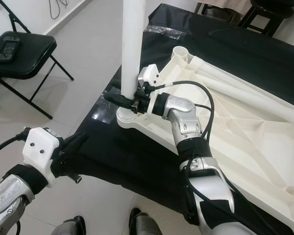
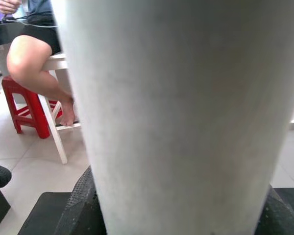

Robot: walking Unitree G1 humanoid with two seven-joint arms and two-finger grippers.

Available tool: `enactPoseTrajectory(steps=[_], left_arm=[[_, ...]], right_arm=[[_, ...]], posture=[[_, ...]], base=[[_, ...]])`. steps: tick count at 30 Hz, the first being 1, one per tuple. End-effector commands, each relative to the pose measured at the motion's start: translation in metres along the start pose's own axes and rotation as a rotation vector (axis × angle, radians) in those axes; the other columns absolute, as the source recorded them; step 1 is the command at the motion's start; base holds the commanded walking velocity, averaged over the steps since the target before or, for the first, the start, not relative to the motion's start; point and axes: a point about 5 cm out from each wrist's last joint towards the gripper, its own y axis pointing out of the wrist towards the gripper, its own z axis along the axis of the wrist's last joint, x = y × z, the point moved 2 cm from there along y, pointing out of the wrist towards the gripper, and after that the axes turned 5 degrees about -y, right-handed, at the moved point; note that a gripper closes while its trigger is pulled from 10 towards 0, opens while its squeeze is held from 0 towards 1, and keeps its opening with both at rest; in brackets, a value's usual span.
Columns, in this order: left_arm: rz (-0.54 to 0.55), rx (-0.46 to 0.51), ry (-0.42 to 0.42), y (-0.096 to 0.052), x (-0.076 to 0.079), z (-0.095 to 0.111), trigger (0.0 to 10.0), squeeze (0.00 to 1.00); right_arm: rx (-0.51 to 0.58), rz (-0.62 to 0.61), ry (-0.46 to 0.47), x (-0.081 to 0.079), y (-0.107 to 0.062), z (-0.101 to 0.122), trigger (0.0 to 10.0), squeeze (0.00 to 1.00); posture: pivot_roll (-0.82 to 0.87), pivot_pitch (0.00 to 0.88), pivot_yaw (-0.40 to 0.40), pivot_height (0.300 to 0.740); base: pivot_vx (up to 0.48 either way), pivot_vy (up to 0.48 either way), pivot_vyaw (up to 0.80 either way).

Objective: Building children table

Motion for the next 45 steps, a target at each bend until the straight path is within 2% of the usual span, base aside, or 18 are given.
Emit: enactPoseTrajectory(steps=[1, 4, 5, 6, 7, 8, 11, 18, 19, 22, 23, 28, 29, 30, 31, 34, 41, 45], left_arm=[[-0.013, -0.012, -0.016, -0.002, 0.005, -0.003, 10.0, 0.0], [-0.018, -0.019, -0.019, -0.003, 0.004, -0.004, 10.0, 0.0], [-0.018, -0.019, -0.019, -0.003, 0.004, -0.004, 10.0, 0.0], [-0.025, -0.021, -0.021, -0.003, 0.005, -0.004, 10.0, 0.0], [-0.025, -0.021, -0.021, -0.003, 0.005, -0.004, 10.0, 0.0], [-0.034, -0.024, -0.021, -0.003, 0.006, -0.004, 10.0, 0.0], [-0.035, -0.026, -0.023, -0.003, 0.005, -0.004, 10.0, 0.0], [-0.035, -0.024, -0.02, -0.002, 0.006, -0.003, 10.0, 0.0], [-0.025, -0.027, -0.014, -0.003, 0.003, -0.003, 10.0, 0.0], [-0.018, -0.027, -0.011, -0.003, 0.001, -0.003, 10.0, 0.0], [-0.019, -0.026, -0.012, -0.003, 0.002, -0.003, 10.0, 0.0], [-0.023, -0.024, -0.016, -0.001, 0.003, -0.004, 10.0, 0.0], [-0.021, -0.021, -0.015, -0.001, 0.002, -0.003, 10.0, 0.0], [-0.018, -0.02, -0.013, 0.0, 0.001, -0.003, 10.0, 0.0], [-0.014, -0.019, -0.011, 0.0, 0.0, -0.003, 10.0, 0.0], [-0.01, -0.018, -0.01, 0.0, 0.0, -0.003, 10.0, 0.0], [-0.005, -0.019, -0.005, -0.001, 0.0, -0.003, 10.0, 0.0], [-0.003, -0.02, -0.003, -0.001, 0.0, -0.003, 10.0, 0.0]], right_arm=[[-0.034, -0.027, 0.041, -0.002, -0.008, -0.015, 0.0, 0.0], [-0.111, -0.356, 0.044, 0.001, -0.017, -0.033, 0.0, 0.0], [-0.111, -0.356, 0.044, 0.001, -0.017, -0.033, 0.0, 0.0], [-0.182, -0.598, 0.022, 0.001, -0.024, -0.042, 0.0, 0.0], [-0.182, -0.598, 0.022, 0.001, -0.024, -0.042, 0.0, 0.0], [-0.265, -0.833, 0.017, -0.021, -0.031, -0.053, 0.0, 0.0], [-0.282, -0.792, 0.067, -0.054, -0.017, -0.06, 0.0, 0.0], [-0.264, -0.703, 0.073, -0.061, 0.003, -0.058, 0.0, 0.0], [-0.276, -0.719, 0.054, -0.057, 0.004, -0.057, 9.1, 0.0], [-0.25, -0.714, 0.062, -0.054, 0.007, -0.052, 10.0, 0.0], [-0.201, -0.665, 0.09, -0.053, 0.012, -0.045, 10.0, 1.0], [-0.041, -0.444, 0.12, -0.053, 0.026, -0.018, 10.0, 1.0], [-0.019, -0.371, 0.116, -0.051, 0.027, -0.014, 10.0, 0.41], [-0.01, -0.329, 0.113, -0.05, 0.027, -0.012, 10.0, 0.41], [0.004, -0.256, 0.082, -0.05, 0.027, -0.008, 10.0, 0.0], [0.01, -0.209, 0.062, -0.05, 0.027, -0.005, 10.0, 0.0], [0.045, 0.237, 0.052, -0.055, 0.022, 0.005, 10.0, 0.0], [0.055, 0.246, 0.084, -0.045, 0.027, 0.007, 10.0, 0.0]], posture=[[0.14, 0.281, -0.145, 0.74], [0.12, 0.292, -0.138, 0.74], [0.12, 0.292, -0.138, 0.74], [0.12, 0.296, -0.138, 0.74], [0.12, 0.296, -0.138, 0.74], [0.12, 0.308, -0.127, 0.74], [0.11, 0.304, -0.119, 0.74], [0.12, 0.304, -0.131, 0.74], [0.12, 0.304, -0.13, 0.74], [0.12, 0.301, -0.13, 0.74], [0.12, 0.299, -0.129, 0.74], [0.12, 0.291, -0.136, 0.74], [0.13, 0.291, -0.137, 0.74], [0.13, 0.291, -0.137, 0.74], [0.13, 0.287, -0.139, 0.74], [0.13, 0.287, -0.14, 0.74], [0.14, 0.283, -0.145, 0.74], [0.14, 0.283, -0.144, 0.74]], base=[[0.0, 0.0, 0.0], [0.0, 0.0, 0.0], [0.0, 0.0, 0.0], [0.0, 0.0, 0.0], [0.0, 0.0, 0.0], [0.0, 0.0, 0.0], [0.0, 0.0, 0.0], [0.0, 0.0, 0.0], [0.0, 0.0, 0.0], [0.0, 0.0, 0.0], [0.0, 0.0, 0.0], [0.0, 0.0, 0.0], [0.0, 0.0, 0.0], [0.0, 0.0, 0.0], [0.0, 0.0, 0.0], [0.0, 0.0, 0.0], [0.0, 0.0, 0.0], [0.0, 0.0, 0.0]])
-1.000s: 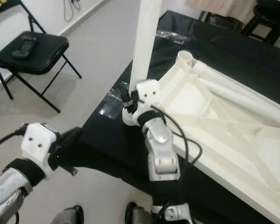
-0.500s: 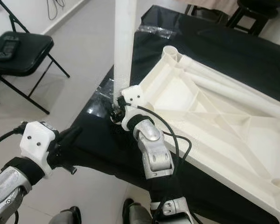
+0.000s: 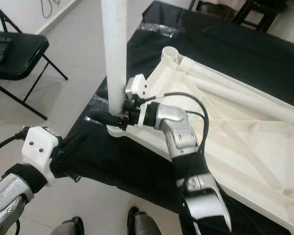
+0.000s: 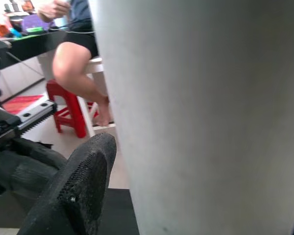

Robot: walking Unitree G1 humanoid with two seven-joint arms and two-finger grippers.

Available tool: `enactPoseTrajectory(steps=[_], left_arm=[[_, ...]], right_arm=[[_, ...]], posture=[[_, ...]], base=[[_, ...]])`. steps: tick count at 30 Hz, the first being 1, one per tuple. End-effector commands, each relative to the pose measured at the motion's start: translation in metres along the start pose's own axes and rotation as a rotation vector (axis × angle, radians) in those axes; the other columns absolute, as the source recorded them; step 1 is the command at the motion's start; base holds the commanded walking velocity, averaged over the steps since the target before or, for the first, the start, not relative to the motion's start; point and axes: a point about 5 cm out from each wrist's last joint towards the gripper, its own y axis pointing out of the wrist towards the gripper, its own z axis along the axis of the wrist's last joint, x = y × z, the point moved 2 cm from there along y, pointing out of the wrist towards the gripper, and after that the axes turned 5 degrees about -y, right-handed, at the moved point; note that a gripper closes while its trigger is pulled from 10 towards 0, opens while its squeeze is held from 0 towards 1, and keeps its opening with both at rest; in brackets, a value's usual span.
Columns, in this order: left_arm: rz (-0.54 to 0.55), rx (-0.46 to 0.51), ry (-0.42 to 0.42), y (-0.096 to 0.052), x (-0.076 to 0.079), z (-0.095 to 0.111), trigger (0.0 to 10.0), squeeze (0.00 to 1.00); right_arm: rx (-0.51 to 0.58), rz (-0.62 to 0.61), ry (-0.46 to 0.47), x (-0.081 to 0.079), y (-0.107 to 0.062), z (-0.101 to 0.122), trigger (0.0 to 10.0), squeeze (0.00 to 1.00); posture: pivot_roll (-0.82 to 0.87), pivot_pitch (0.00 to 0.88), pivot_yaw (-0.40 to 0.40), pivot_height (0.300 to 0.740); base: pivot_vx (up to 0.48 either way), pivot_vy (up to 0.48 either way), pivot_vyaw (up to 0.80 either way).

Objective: Building children table

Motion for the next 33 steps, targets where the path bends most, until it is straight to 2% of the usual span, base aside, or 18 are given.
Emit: enactPoseTrajectory(steps=[1, 2, 11, 12, 16, 18, 19, 20, 21, 22, 23, 24, 25, 26, 28, 30, 32, 33], left_arm=[[-0.005, -0.015, -0.004, -0.002, 0.002, -0.003, 10.0, 0.0], [-0.004, -0.016, -0.004, -0.002, 0.002, -0.003, 10.0, 0.0], [-0.002, -0.019, -0.003, -0.003, 0.002, -0.003, 10.0, 0.0], [-0.006, -0.02, -0.006, -0.002, 0.004, -0.003, 10.0, 0.0], [-0.008, -0.019, -0.009, -0.002, 0.005, -0.003, 10.0, 0.0], [-0.009, -0.02, -0.011, -0.003, 0.005, -0.003, 10.0, 0.0], [-0.009, -0.022, -0.011, -0.003, 0.004, -0.004, 10.0, 0.0], [-0.009, -0.022, -0.011, -0.003, 0.004, -0.004, 10.0, 0.0], [-0.01, -0.023, -0.012, -0.004, 0.004, -0.004, 10.0, 0.0], [-0.014, -0.026, -0.019, -0.004, 0.004, -0.004, 10.0, 0.0], [-0.014, -0.026, -0.019, -0.004, 0.004, -0.004, 10.0, 0.0], [-0.017, -0.028, -0.024, -0.004, 0.003, -0.005, 10.0, 0.0], [-0.017, -0.028, -0.024, -0.004, 0.003, -0.005, 10.0, 0.0], [-0.024, -0.034, -0.02, -0.003, 0.004, -0.006, 10.0, 0.0], [-0.037, -0.035, -0.017, -0.001, 0.007, -0.006, 10.0, 0.0], [-0.019, -0.006, -0.028, 0.001, 0.003, -0.001, 10.0, 0.0], [-0.008, -0.001, -0.025, 0.001, 0.0, 0.0, 10.0, 0.0], [0.003, -0.012, -0.004, -0.001, -0.003, -0.001, 10.0, 0.0]], right_arm=[[0.023, 0.04, 0.027, 0.003, 0.009, -0.001, 2.6, 0.0], [0.026, 0.053, 0.045, 0.005, 0.009, -0.002, 0.0, 0.0], [0.01, 0.087, 0.066, 0.009, 0.0, -0.009, 0.0, 0.0], [-0.005, 0.049, 0.051, 0.01, -0.007, -0.014, 0.0, 0.0], [-0.026, -0.009, 0.041, 0.01, -0.015, -0.019, 0.0, 0.0], [-0.081, -0.148, 0.02, 0.012, -0.025, -0.031, 0.0, 0.0], [-0.11, -0.329, 0.049, 0.015, -0.029, -0.04, 0.0, 0.0], [-0.11, -0.329, 0.049, 0.015, -0.029, -0.04, 0.0, 0.0], [-0.131, -0.457, 0.073, 0.017, -0.033, -0.046, 0.0, 0.0], [-0.23, -0.683, 0.108, -0.002, -0.032, -0.067, 0.0, 0.0], [-0.23, -0.683, 0.108, -0.002, -0.032, -0.067, 0.0, 0.0], [-0.299, -0.853, 0.122, -0.016, -0.036, -0.077, 0.0, 0.0], [-0.299, -0.853, 0.122, -0.016, -0.036, -0.077, 0.0, 0.0], [-0.339, -0.925, 0.097, -0.031, -0.035, -0.082, 0.0, 0.0], [-0.353, -0.908, 0.084, -0.039, -0.027, -0.088, 0.0, 0.0], [-0.316, -0.898, 0.079, -0.027, -0.02, -0.081, 0.0, 0.0], [-0.303, -0.901, 0.076, -0.022, -0.018, -0.078, 0.0, 0.0], [-0.296, -0.895, 0.068, -0.019, -0.014, -0.075, 1.9, 0.0]], posture=[[0.15, 0.284, -0.145, 0.74], [0.16, 0.287, -0.145, 0.74], [0.15, 0.292, -0.146, 0.74], [0.14, 0.295, -0.147, 0.74], [0.14, 0.299, -0.147, 0.74], [0.13, 0.304, -0.149, 0.74], [0.12, 0.307, -0.156, 0.74], [0.12, 0.307, -0.156, 0.74], [0.12, 0.307, -0.156, 0.74], [0.1, 0.317, -0.139, 0.74], [0.1, 0.317, -0.139, 0.74], [0.1, 0.317, -0.139, 0.74], [0.1, 0.317, -0.139, 0.74], [0.11, 0.315, -0.121, 0.74], [0.12, 0.295, -0.124, 0.74], [0.13, 0.286, -0.135, 0.74], [0.13, 0.286, -0.136, 0.74], [0.14, 0.286, -0.138, 0.74]], base=[[0.0, 0.0, 0.0], [0.0, 0.0, 0.0], [0.0, 0.0, 0.0], [0.0, 0.0, 0.0], [0.0, 0.0, 0.0], [0.0, 0.0, 0.0], [0.0, 0.0, 0.0], [0.0, 0.0, 0.0], [0.0, 0.0, 0.0], [0.0, 0.0, 0.0], [0.0, 0.0, 0.0], [0.0, 0.0, 0.0], [0.0, 0.0, 0.0], [0.0, 0.0, 0.0], [0.0, 0.0, 0.0], [0.0, 0.0, 0.0], [0.0, 0.0, 0.0], [0.0, 0.0, 0.0]])
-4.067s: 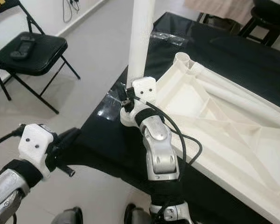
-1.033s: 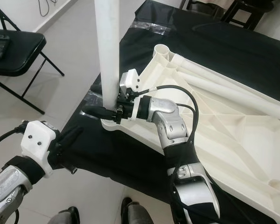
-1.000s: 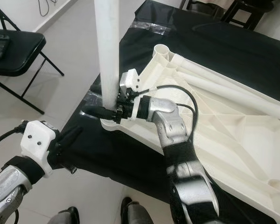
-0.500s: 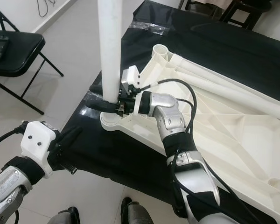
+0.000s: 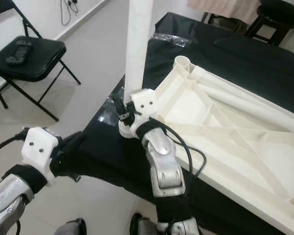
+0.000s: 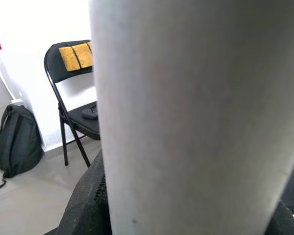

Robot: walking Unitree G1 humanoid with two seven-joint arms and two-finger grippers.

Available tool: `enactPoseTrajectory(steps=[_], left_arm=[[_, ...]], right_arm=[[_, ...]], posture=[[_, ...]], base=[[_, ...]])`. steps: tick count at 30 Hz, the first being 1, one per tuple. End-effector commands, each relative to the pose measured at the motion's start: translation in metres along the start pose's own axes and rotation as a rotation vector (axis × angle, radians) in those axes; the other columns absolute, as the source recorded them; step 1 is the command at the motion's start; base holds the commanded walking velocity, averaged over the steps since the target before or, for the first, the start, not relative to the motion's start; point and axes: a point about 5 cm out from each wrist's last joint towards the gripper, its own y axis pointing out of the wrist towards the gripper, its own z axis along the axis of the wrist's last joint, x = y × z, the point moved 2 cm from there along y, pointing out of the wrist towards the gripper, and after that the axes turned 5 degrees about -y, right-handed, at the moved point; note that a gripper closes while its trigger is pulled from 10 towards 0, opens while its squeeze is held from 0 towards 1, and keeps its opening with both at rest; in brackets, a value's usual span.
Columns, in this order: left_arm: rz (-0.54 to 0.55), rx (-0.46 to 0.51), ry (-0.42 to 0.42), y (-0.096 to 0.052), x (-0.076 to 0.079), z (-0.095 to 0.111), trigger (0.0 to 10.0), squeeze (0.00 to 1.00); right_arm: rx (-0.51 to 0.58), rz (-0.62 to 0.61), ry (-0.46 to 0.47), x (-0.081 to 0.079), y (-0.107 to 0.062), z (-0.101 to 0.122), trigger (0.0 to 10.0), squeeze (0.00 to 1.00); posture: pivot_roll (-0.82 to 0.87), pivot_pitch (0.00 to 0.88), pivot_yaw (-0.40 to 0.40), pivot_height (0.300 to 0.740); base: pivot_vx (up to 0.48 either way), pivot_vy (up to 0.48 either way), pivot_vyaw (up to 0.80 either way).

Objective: Building children table

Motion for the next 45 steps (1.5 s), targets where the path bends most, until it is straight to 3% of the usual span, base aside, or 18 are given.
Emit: enactPoseTrajectory(steps=[1, 2, 4, 5, 6, 7, 9, 11, 12, 13, 18, 25, 26, 27, 28, 29, 38, 45], left_arm=[[-0.004, -0.023, -0.006, -0.002, 0.0, -0.004, 10.0, 0.0], [-0.005, -0.026, -0.002, -0.002, 0.0, -0.005, 10.0, 0.0], [-0.005, -0.025, -0.003, -0.002, 0.0, -0.005, 10.0, 0.0], [-0.009, -0.022, -0.005, -0.001, 0.001, -0.004, 10.0, 0.0], [-0.013, -0.021, -0.005, -0.001, 0.001, -0.004, 10.0, 0.0], [-0.016, -0.021, -0.006, 0.0, 0.002, -0.004, 10.0, 0.0], [-0.022, -0.022, -0.007, 0.0, 0.004, -0.005, 10.0, 0.0], [-0.015, -0.02, -0.005, 0.0, 0.002, -0.005, 10.0, 0.0], [-0.01, -0.018, -0.005, 0.0, 0.001, -0.004, 10.0, 0.0], [-0.006, -0.017, -0.004, 0.0, 0.0, -0.004, 10.0, 0.0], [-0.003, -0.016, -0.004, 0.0, 0.0, -0.004, 10.0, 0.0], [-0.005, -0.016, -0.004, 0.0, 0.001, -0.004, 10.0, 0.0], [-0.002, -0.016, -0.004, 0.0, 0.001, -0.004, 10.0, 0.0], [0.0, -0.017, -0.003, 0.0, 0.001, -0.004, 10.0, 0.0], [0.0, -0.017, -0.003, 0.0, 0.001, -0.004, 10.0, 0.0], [0.001, -0.017, -0.003, 0.0, 0.001, -0.004, 10.0, 0.0], [-0.007, -0.02, -0.012, 0.0, 0.004, -0.005, 10.0, 0.0], [-0.011, -0.02, -0.017, 0.0, 0.006, -0.005, 10.0, 0.0]], right_arm=[[-0.218, -0.005, 0.032, -0.002, -0.008, -0.048, 1.9, 0.0], [-0.21, 0.003, 0.023, -0.001, -0.004, -0.045, 9.8, 0.0], [-0.215, -0.009, 0.019, -0.001, -0.004, -0.043, 9.8, 0.0], [-0.199, -0.004, 0.016, 0.001, -0.002, -0.039, 10.0, 0.47], [-0.184, 0.02, 0.029, 0.001, 0.0, -0.034, 10.0, 1.0], [-0.172, 0.039, 0.038, 0.001, 0.001, -0.031, 10.0, 1.0], [-0.133, 0.224, 0.173, -0.004, 0.007, -0.02, 10.0, 1.0], [-0.036, 0.373, 0.208, 0.002, 0.011, -0.001, 10.0, 1.0], [-0.005, 0.405, 0.183, 0.007, 0.013, 0.006, 10.0, 0.34], [0.018, 0.438, 0.152, 0.013, 0.014, 0.01, 10.0, 0.0], [-0.035, 0.585, 0.073, 0.025, 0.016, 0.003, 10.0, 0.0], [-0.019, 0.678, 0.11, 0.034, 0.021, 0.004, 10.0, 0.0], [-0.014, 0.693, 0.128, 0.035, 0.022, 0.004, 9.2, 0.0], [-0.009, 0.711, 0.144, 0.037, 0.023, 0.004, 3.7, 0.0], [-0.009, 0.711, 0.144, 0.037, 0.023, 0.004, 3.7, 0.0], [-0.001, 0.728, 0.152, 0.038, 0.023, 0.004, 0.0, 0.0], [0.02, 0.817, 0.201, 0.046, 0.018, 0.004, 0.0, 0.0], [-0.012, 0.642, 0.185, 0.052, 0.014, -0.013, 0.0, 0.0]], posture=[[0.14, 0.286, -0.138, 0.74], [0.14, 0.277, -0.131, 0.74], [0.14, 0.277, -0.131, 0.74], [0.14, 0.272, -0.126, 0.74], [0.15, 0.273, -0.123, 0.74], [0.15, 0.273, -0.123, 0.74], [0.15, 0.269, -0.125, 0.74], [0.15, 0.27, -0.126, 0.74], [0.15, 0.269, -0.128, 0.74], [0.16, 0.271, -0.13, 0.74], [0.16, 0.272, -0.138, 0.74], [0.16, 0.275, -0.14, 0.74], [0.16, 0.279, -0.142, 0.74], [0.16, 0.279, -0.142, 0.74], [0.16, 0.279, -0.142, 0.74], [0.17, 0.278, -0.143, 0.74], [0.15, 0.281, -0.149, 0.74], [0.13, 0.289, -0.152, 0.74]], base=[[0.0, 0.0, 0.0], [0.0, 0.0, 0.0], [0.0, 0.0, 0.0], [0.0, 0.0, 0.0], [0.0, 0.0, 0.0], [0.0, 0.0, 0.0], [0.0, 0.0, 0.0], [0.0, 0.0, 0.0], [0.0, 0.0, 0.0], [0.0, 0.0, 0.0], [0.0, 0.0, 0.0], [0.0, 0.0, 0.0], [0.0, 0.0, 0.0], [0.0, 0.0, 0.0], [0.0, 0.0, 0.0], [0.0, 0.0, 0.0], [0.0, 0.0, 0.0], [0.0, 0.0, 0.0]])
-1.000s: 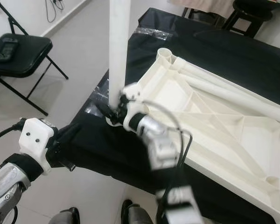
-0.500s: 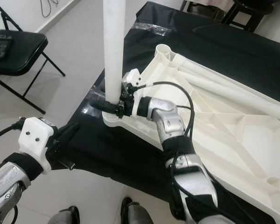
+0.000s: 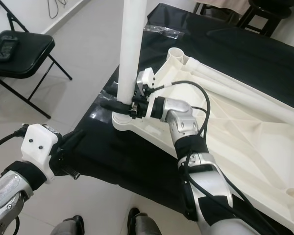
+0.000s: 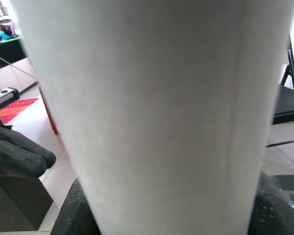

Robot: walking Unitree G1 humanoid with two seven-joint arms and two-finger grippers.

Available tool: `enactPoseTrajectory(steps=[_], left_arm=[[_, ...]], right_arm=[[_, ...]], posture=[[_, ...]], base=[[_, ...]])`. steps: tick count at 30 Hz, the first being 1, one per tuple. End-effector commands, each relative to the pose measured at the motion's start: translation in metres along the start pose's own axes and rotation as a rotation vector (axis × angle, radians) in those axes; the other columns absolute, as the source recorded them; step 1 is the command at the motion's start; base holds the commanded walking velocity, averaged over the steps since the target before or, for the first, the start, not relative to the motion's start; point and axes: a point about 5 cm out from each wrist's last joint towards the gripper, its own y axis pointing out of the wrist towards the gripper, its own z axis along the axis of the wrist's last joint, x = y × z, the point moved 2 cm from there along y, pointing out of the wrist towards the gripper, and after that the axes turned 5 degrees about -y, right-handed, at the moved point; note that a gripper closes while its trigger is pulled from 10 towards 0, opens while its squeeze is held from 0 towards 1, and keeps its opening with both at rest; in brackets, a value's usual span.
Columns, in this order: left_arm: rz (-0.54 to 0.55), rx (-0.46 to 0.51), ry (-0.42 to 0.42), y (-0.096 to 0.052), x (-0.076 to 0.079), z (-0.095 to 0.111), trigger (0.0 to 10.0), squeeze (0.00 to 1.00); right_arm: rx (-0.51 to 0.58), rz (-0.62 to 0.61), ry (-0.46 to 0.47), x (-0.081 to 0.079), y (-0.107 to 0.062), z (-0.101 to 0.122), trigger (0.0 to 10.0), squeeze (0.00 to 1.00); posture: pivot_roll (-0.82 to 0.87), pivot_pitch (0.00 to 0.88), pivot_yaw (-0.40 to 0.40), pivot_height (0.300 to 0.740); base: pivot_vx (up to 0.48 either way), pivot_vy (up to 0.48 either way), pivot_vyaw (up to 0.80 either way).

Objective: Building children table

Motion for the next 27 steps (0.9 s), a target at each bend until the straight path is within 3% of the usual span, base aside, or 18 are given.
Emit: enactPoseTrajectory(steps=[1, 2, 3, 4, 5, 6, 8, 11, 16, 17, 18, 19, 20, 21, 25, 26, 27], left_arm=[[-0.017, -0.01, -0.019, -0.002, 0.005, -0.002, 10.0, 0.0], [-0.017, -0.01, -0.019, -0.002, 0.005, -0.002, 10.0, 0.0], [-0.017, -0.012, -0.02, -0.003, 0.005, -0.002, 10.0, 0.0], [-0.017, -0.012, -0.02, -0.003, 0.005, -0.002, 10.0, 0.0], [-0.021, -0.016, -0.022, -0.003, 0.005, -0.003, 10.0, 0.0], [-0.021, -0.016, -0.022, -0.003, 0.005, -0.003, 10.0, 0.0], [-0.039, -0.017, -0.029, -0.002, 0.007, -0.003, 10.0, 0.0], [-0.046, -0.016, -0.032, -0.001, 0.008, -0.004, 10.0, 0.0], [-0.049, -0.013, -0.032, 0.001, 0.009, -0.003, 10.0, 0.0], [-0.045, -0.014, -0.027, 0.001, 0.008, -0.003, 10.0, 0.0], [-0.045, -0.014, -0.027, 0.001, 0.008, -0.003, 10.0, 0.0], [-0.034, -0.012, -0.021, 0.0, 0.006, -0.003, 10.0, 0.0], [-0.028, -0.01, -0.021, 0.0, 0.004, -0.002, 10.0, 0.0], [-0.026, -0.01, -0.02, 0.0, 0.004, -0.002, 10.0, 0.0], [-0.026, -0.011, -0.019, 0.0, 0.005, -0.002, 10.0, 0.0], [-0.024, -0.009, -0.019, 0.0, 0.004, -0.002, 10.0, 0.0], [-0.024, -0.009, -0.019, 0.0, 0.004, -0.002, 10.0, 0.0]], right_arm=[[-0.025, -0.144, 0.086, 0.004, -0.012, -0.021, 0.0, 0.0], [-0.025, -0.144, 0.086, 0.004, -0.012, -0.021, 0.0, 0.0], [-0.073, -0.317, 0.116, 0.0, -0.012, -0.037, 0.0, 0.0], [-0.073, -0.317, 0.116, 0.0, -0.012, -0.037, 0.0, 0.0], [-0.237, -0.564, 0.064, -0.009, -0.02, -0.063, 0.0, 0.0], [-0.237, -0.564, 0.064, -0.009, -0.02, -0.063, 0.0, 0.0], [-0.368, -0.785, 0.034, -0.04, -0.035, -0.086, 0.0, 0.0], [-0.374, -0.785, 0.02, -0.049, -0.035, -0.087, 0.0, 0.0], [-0.353, -0.727, -0.022, -0.039, -0.021, -0.08, 0.0, 0.0], [-0.339, -0.713, -0.021, -0.035, -0.018, -0.077, 10.0, 0.0], [-0.339, -0.713, -0.021, -0.035, -0.018, -0.077, 10.0, 0.0], [-0.294, -0.691, -0.02, -0.029, -0.012, -0.067, 10.0, 0.84], [-0.269, -0.675, -0.021, -0.026, -0.01, -0.062, 10.0, 0.84], [-0.232, -0.681, -0.019, -0.021, -0.007, -0.052, 10.0, 1.0], [-0.154, -0.613, 0.011, -0.02, 0.002, -0.034, 10.0, 1.0], [-0.081, -0.487, 0.0, -0.02, 0.009, -0.017, 10.0, 0.82], [-0.081, -0.487, 0.0, -0.02, 0.009, -0.017, 10.0, 0.82]], posture=[[0.12, 0.291, -0.152, 0.74], [0.12, 0.291, -0.152, 0.74], [0.11, 0.297, -0.146, 0.74], [0.11, 0.297, -0.146, 0.74], [0.1, 0.303, -0.133, 0.74], [0.1, 0.303, -0.133, 0.74], [0.1, 0.297, -0.124, 0.74], [0.09, 0.291, -0.123, 0.74], [0.11, 0.286, -0.128, 0.74], [0.11, 0.285, -0.129, 0.74], [0.11, 0.285, -0.129, 0.74], [0.11, 0.284, -0.132, 0.74], [0.11, 0.284, -0.132, 0.74], [0.12, 0.285, -0.134, 0.74], [0.12, 0.283, -0.136, 0.74], [0.12, 0.282, -0.139, 0.74], [0.12, 0.282, -0.139, 0.74]], base=[[0.0, 0.0, 0.0], [0.0, 0.0, 0.0], [0.0, 0.0, 0.0], [0.0, 0.0, 0.0], [0.0, 0.0, 0.0], [0.0, 0.0, 0.0], [0.0, 0.0, 0.0], [0.0, 0.0, 0.0], [0.0, 0.0, 0.0], [0.0, 0.0, 0.0], [0.0, 0.0, 0.0], [0.0, 0.0, 0.0], [0.0, 0.0, 0.0], [0.0, 0.0, 0.0], [0.0, 0.0, 0.0], [0.0, 0.0, 0.0], [0.0, 0.0, 0.0]])
